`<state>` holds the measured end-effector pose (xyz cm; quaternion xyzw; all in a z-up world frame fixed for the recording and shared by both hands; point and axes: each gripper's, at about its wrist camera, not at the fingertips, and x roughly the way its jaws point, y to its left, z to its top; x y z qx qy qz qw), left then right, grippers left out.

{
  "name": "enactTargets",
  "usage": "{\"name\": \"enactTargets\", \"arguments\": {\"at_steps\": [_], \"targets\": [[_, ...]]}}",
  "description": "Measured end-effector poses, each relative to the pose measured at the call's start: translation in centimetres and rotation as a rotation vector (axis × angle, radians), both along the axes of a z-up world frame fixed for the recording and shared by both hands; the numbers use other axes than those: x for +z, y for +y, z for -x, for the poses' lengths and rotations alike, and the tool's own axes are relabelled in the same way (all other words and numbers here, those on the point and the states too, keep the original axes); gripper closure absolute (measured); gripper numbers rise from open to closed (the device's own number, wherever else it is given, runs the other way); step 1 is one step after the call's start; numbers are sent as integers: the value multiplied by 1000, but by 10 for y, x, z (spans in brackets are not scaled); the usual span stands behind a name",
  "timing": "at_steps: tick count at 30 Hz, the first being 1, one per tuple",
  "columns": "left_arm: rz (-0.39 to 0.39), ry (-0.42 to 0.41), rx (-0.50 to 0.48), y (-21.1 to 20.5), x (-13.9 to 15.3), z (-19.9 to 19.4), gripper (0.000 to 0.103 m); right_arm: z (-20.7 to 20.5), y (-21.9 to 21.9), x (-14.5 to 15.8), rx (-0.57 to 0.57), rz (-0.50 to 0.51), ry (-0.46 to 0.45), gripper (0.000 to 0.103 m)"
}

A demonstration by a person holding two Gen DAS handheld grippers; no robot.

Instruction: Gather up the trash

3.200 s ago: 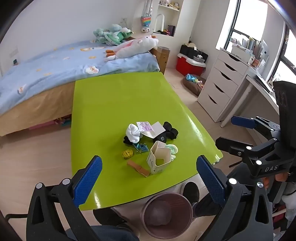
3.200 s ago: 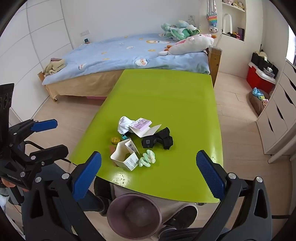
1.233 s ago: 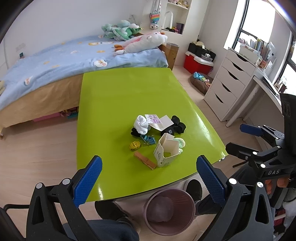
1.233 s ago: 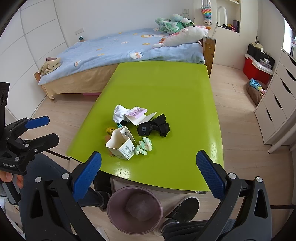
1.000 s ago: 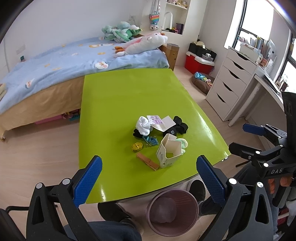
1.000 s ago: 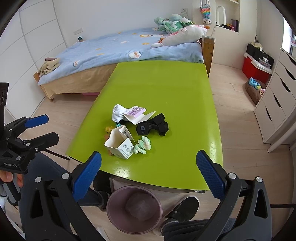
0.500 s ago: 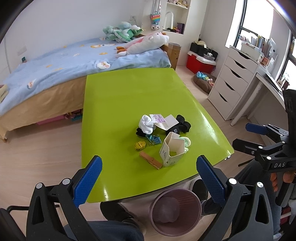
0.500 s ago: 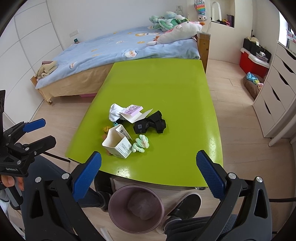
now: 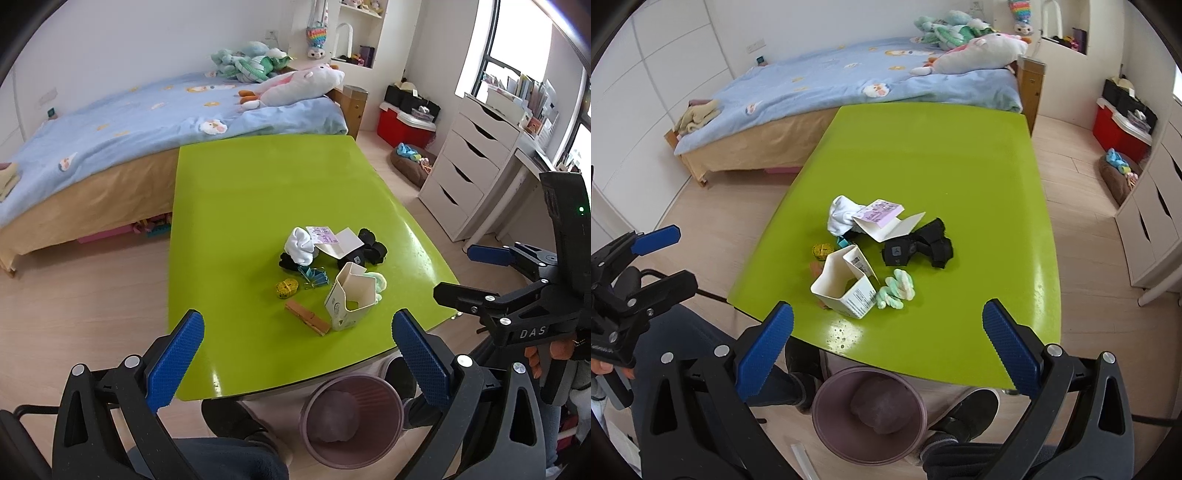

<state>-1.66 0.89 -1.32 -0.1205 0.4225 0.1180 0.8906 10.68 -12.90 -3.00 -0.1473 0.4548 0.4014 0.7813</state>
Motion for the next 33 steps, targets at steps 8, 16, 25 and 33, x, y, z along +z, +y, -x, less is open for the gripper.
{"name": "enactTargets", "arguments": {"at_steps": [8,16,25,33], "targets": [[-1,12,31,9,1,13,5,-10,53,-21,82,103,36,3],[0,8,70,19,4,29,5,-17,98,-56,120,243,107,3],[24,1,86,26,3,33,5,-18,105,-71,127,268,162,52],[31,-7,53,23,3,20,5,-23,84,-51,96,162,161,75]]}}
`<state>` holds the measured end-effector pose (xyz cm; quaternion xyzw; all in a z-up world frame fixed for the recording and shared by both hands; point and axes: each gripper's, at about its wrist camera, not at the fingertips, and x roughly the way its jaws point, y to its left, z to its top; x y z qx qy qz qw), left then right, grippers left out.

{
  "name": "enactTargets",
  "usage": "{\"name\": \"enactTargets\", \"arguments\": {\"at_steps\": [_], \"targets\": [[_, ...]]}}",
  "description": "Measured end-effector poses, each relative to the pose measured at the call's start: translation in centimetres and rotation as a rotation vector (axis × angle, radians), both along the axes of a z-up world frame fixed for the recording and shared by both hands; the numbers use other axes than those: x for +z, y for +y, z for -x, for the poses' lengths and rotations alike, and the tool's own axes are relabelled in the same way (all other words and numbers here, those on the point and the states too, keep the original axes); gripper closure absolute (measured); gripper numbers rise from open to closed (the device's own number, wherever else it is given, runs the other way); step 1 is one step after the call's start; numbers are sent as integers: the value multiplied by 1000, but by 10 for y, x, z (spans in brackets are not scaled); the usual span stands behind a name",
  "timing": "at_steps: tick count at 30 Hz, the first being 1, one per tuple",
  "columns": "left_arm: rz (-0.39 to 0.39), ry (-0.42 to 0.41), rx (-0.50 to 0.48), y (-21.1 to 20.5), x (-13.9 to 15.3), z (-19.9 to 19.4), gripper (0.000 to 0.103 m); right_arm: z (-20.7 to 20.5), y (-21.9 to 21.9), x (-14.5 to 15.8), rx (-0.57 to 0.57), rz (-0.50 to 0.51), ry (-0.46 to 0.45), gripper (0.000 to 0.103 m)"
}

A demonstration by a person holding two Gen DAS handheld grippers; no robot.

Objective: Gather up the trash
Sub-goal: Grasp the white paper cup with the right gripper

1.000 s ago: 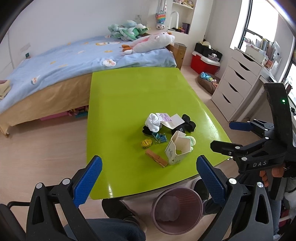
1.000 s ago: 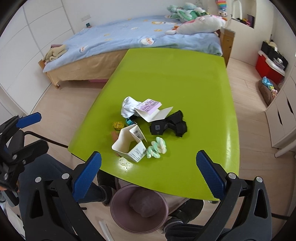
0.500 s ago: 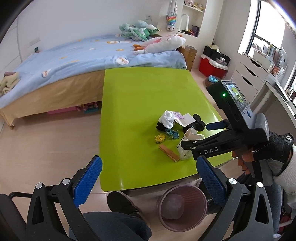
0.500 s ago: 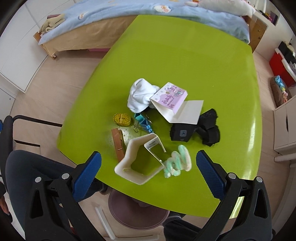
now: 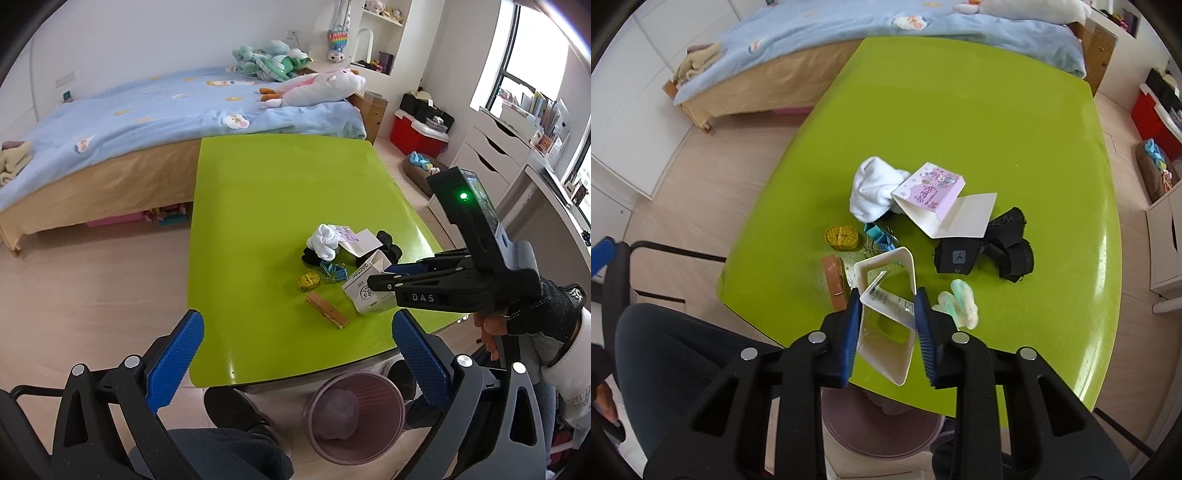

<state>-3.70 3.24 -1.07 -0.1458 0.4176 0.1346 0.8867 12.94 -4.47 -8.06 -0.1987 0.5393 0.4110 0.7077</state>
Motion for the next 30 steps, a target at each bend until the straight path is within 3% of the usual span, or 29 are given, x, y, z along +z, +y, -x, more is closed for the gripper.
{"name": "enactTargets", "arguments": {"at_steps": [9,16,28,30], "targets": [[29,28,-48,0,-7,-41,5,3,-49,36,-89,-150,4,75],[44,95,-102,6,-23,-94,5,-1,-80,44,-137,-177,8,75],[203,216,-48,40,-69,-161,6,-8,-107,48,-192,-180,4,75],[233,225,-25,44,-75,-166,14,-9,-110,48,-198,-181,3,75]]}}
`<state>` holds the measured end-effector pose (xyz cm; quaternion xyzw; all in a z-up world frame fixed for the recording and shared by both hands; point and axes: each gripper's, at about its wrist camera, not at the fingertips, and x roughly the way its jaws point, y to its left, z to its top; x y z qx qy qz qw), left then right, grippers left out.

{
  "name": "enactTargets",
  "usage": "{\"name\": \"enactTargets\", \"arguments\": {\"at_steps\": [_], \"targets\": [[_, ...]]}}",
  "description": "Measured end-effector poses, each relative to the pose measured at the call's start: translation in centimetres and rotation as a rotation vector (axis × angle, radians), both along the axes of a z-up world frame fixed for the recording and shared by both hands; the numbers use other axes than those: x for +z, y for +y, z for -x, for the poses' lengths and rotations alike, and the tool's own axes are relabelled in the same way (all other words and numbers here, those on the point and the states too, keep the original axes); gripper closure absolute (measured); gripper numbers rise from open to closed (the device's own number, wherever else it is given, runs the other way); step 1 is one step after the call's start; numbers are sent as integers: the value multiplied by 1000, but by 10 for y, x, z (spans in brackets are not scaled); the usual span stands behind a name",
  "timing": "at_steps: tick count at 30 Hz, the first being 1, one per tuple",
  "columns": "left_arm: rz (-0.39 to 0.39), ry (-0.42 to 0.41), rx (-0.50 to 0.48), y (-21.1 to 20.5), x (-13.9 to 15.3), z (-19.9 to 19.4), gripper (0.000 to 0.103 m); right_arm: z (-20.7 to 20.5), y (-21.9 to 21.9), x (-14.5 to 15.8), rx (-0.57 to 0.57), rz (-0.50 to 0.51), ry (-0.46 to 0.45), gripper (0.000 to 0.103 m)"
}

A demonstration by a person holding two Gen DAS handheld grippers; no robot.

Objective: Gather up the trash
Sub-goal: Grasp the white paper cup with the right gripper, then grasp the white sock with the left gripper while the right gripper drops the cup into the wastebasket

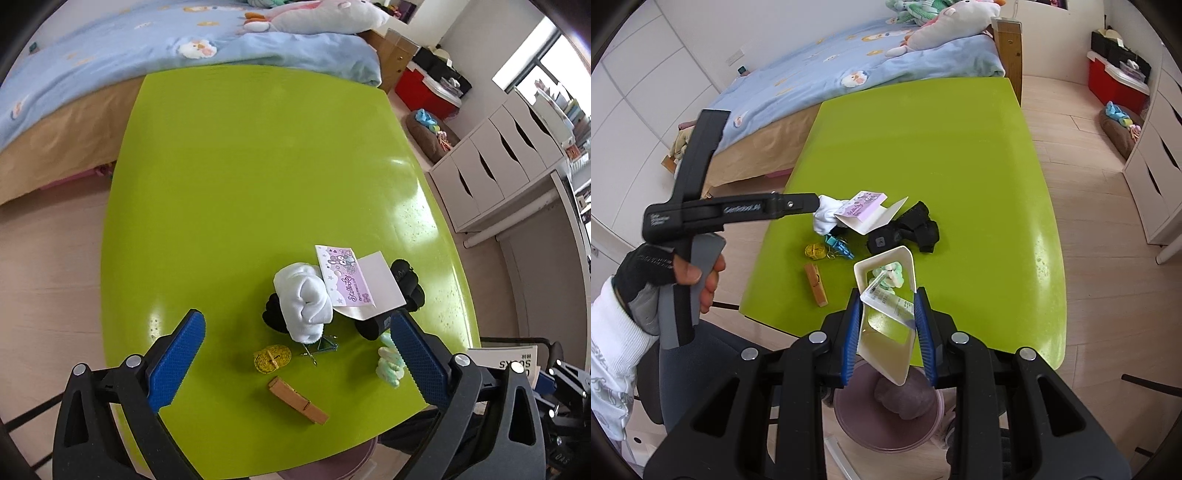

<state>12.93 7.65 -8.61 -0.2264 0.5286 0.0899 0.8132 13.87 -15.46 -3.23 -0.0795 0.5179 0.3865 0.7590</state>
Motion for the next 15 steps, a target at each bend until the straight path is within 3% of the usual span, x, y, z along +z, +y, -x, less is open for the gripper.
{"name": "enactTargets", "arguments": {"at_steps": [3,7,10,12,15], "targets": [[47,6,16,4,-7,-7,24,-1,-3,-1,-6,2,2,75],[68,17,15,2,-13,-13,28,-3,-3,-4,-10,7,7,75],[75,25,19,0,-15,-13,49,-2,-3,-5,-9,8,11,75],[80,27,20,0,-17,-12,76,-3,-2,-6,-9,7,14,75],[74,7,23,0,-13,-11,89,-3,-1,-6,-9,7,13,75]]}}
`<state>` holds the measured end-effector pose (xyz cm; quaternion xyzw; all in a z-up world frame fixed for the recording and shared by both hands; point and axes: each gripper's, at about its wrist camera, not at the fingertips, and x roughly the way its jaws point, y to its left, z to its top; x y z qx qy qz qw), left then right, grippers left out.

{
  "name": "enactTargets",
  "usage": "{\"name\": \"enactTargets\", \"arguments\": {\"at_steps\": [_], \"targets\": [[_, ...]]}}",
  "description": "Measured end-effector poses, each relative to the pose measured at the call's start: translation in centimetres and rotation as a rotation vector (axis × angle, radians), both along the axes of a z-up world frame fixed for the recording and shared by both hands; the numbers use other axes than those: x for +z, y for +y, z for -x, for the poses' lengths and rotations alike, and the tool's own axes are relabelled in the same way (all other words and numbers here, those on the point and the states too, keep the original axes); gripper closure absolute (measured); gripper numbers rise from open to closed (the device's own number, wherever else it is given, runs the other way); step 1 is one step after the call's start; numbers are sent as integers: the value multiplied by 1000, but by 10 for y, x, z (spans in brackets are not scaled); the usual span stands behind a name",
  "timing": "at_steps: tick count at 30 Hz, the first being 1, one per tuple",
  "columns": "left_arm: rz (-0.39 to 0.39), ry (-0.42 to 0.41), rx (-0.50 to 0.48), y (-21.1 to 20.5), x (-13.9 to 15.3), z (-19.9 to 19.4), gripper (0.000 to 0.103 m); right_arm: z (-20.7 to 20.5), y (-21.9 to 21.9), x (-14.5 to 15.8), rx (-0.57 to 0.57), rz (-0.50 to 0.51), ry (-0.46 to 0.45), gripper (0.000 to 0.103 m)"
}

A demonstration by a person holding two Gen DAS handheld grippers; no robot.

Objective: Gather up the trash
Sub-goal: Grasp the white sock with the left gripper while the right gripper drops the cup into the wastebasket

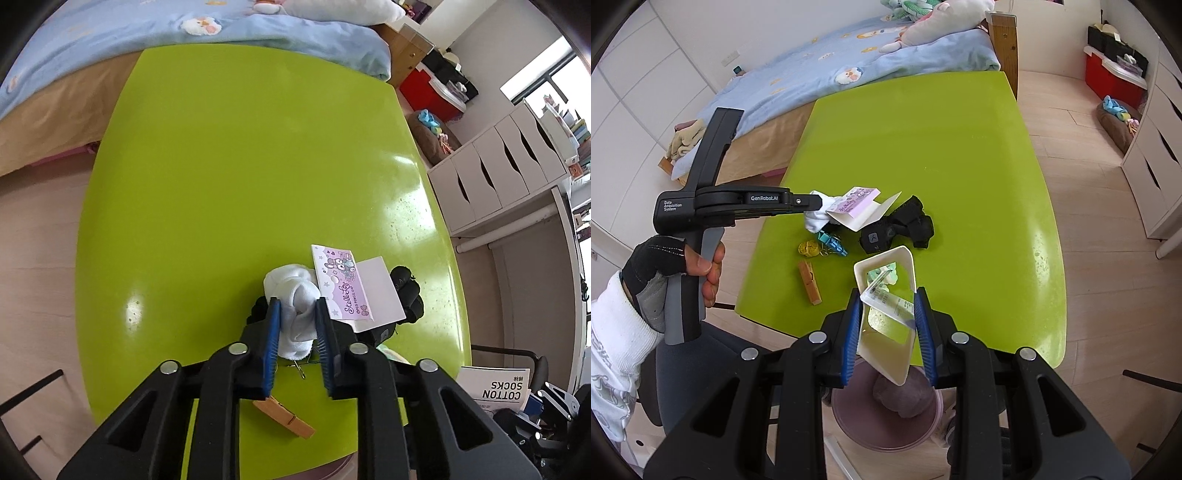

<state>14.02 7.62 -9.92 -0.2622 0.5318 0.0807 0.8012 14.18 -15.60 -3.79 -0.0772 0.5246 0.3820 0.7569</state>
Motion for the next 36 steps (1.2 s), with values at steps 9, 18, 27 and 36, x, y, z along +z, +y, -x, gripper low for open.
{"name": "enactTargets", "arguments": {"at_steps": [9,18,27,36], "targets": [[-83,-101,-16,-5,41,26,90,4,5,1,15,-6,-14,75],[-203,-175,-82,-35,77,69,91,18,5,9,50,-9,-45,75],[-245,-195,-140,-72,83,112,91,42,-2,15,102,-12,-54,75],[-202,-209,-159,-99,77,152,90,77,-13,5,155,3,-34,75]]}}
